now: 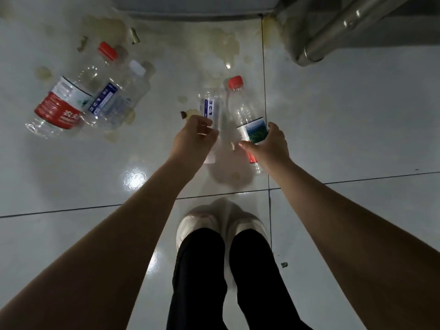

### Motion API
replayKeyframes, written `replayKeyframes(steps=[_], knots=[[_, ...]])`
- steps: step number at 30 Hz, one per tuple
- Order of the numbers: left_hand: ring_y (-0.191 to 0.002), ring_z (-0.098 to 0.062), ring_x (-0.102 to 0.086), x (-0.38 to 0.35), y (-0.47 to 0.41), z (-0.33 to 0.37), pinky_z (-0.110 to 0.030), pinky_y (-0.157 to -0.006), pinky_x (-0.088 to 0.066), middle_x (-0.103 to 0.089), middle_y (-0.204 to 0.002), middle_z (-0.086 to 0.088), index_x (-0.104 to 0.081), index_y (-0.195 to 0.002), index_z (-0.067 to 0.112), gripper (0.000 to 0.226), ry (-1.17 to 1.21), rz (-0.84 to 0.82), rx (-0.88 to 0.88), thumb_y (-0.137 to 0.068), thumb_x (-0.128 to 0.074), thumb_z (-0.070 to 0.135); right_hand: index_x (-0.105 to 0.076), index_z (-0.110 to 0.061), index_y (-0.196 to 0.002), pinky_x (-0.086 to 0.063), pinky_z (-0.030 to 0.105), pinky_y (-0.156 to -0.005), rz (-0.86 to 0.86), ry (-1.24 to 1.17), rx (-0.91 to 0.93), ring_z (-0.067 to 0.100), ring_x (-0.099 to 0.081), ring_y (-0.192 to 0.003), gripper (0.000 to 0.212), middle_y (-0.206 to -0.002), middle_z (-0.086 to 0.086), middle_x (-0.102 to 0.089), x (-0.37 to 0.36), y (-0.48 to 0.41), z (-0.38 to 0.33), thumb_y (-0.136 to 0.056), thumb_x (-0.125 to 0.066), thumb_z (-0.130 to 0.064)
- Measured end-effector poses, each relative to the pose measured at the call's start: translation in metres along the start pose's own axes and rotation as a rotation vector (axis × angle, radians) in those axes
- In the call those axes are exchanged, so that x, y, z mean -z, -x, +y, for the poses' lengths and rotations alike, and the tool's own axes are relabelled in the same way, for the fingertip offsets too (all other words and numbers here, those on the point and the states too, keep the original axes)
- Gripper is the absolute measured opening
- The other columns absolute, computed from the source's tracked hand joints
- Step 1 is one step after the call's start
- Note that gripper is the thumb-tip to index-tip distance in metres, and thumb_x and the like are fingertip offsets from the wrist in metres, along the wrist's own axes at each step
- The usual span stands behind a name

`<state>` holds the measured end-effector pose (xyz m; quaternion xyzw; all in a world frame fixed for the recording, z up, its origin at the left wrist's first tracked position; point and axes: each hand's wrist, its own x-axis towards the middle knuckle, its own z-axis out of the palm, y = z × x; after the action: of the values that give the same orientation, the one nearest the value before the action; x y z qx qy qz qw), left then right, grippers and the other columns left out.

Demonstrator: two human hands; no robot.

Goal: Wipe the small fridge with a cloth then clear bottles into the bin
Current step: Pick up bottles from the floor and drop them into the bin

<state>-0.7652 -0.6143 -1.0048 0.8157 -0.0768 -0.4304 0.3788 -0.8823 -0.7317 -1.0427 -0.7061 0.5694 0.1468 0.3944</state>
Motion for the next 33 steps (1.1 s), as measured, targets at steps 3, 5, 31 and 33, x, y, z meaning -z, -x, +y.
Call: replayKeyframes(steps=[3, 5, 31, 33], knots=[[-0.071, 0.004, -0.052, -0.006, -0.009, -0.014, 0.001, -0.051, -0.036, -0.057, -0.086, 0.012, -0.055, -0.109, 0.016, 0.02, -0.021, -0.011, -0.026, -0.09, -0.057, 0.019, -0.041, -0.011, -0.13, -0.046, 0.046, -0.094, 0.035, -0.013, -0.015, 0.026, -0.052, -0.113, 0.084, -0.124, 0.008, -0.052, -0.014, -0.007, 0.007, -0.064, -0.079, -0.047], [-0.073, 0.004, -0.053, -0.008, -0.013, -0.021, 0.0, -0.055, -0.037, -0.057, -0.085, 0.013, -0.056, -0.108, 0.018, 0.018, -0.042, -0.02, -0.048, -0.089, -0.058, 0.018, -0.044, -0.011, -0.127, -0.047, 0.045, -0.092, 0.077, -0.035, -0.021, 0.026, -0.053, -0.11, 0.08, -0.12, 0.008, -0.055, -0.018, -0.009, 0.01, -0.064, -0.079, -0.045], [-0.125, -0.045, -0.044, 0.02, -0.092, -0.002, -0.061, -0.107, -0.025, -0.053, -0.131, -0.023, -0.063, -0.117, 0.01, 0.054, -1.45, -0.407, -1.204, -0.066, -0.08, 0.006, -0.055, -0.013, -0.114, -0.046, 0.019, -0.064, 0.048, -0.418, -0.242, 0.011, -0.063, -0.084, 0.055, -0.099, -0.002, -0.064, -0.006, 0.012, 0.01, -0.072, -0.075, -0.042], [-0.114, -0.046, -0.053, 0.022, -0.097, -0.003, -0.064, -0.103, -0.022, -0.062, -0.118, -0.025, -0.066, -0.11, 0.007, 0.07, -1.434, -0.395, -1.162, -0.046, -0.09, 0.016, -0.056, -0.014, -0.115, -0.05, 0.023, -0.071, 0.046, -0.438, -0.261, 0.012, -0.064, -0.086, 0.055, -0.1, -0.001, -0.066, -0.004, 0.012, 0.015, -0.072, -0.074, -0.043]])
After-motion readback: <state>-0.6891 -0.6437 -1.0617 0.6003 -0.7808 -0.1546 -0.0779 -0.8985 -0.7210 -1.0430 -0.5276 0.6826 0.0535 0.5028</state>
